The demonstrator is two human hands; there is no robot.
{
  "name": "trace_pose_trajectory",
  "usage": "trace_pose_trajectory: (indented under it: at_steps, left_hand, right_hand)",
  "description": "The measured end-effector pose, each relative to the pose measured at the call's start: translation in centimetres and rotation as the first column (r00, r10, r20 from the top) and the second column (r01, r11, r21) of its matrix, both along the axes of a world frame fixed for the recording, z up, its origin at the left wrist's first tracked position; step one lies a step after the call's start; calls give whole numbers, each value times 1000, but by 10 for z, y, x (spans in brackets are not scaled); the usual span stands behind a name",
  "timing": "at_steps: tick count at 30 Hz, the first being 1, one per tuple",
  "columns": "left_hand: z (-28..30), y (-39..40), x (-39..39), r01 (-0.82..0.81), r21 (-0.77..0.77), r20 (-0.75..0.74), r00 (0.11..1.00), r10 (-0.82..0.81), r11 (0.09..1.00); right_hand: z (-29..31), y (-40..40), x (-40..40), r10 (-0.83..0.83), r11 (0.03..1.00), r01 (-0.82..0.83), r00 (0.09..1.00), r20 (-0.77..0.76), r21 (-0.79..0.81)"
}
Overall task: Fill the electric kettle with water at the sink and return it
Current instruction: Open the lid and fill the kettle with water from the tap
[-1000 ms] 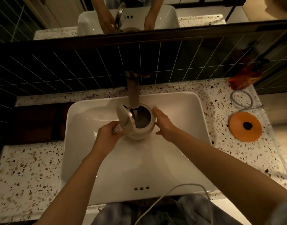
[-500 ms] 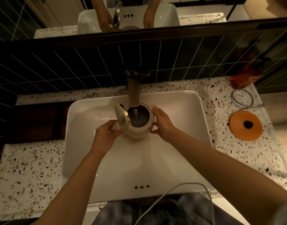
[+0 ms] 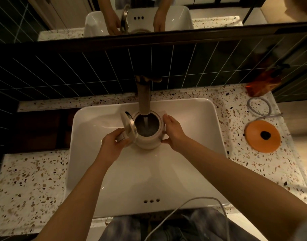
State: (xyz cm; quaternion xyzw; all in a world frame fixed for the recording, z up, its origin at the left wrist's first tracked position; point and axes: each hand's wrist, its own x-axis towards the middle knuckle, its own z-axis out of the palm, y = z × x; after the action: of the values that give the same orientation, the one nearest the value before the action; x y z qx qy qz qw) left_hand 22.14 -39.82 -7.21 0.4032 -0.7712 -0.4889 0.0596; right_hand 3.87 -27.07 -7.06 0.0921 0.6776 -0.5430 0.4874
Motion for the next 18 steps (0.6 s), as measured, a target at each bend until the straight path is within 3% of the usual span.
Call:
trace_pose_trajectory:
  at_steps: [18]
  left_hand:
    - [-8,1,1,-4,15,-10,1000,4,1000]
  right_hand:
    - [-6,3,-2,20,1000,-20,1000,12,-9]
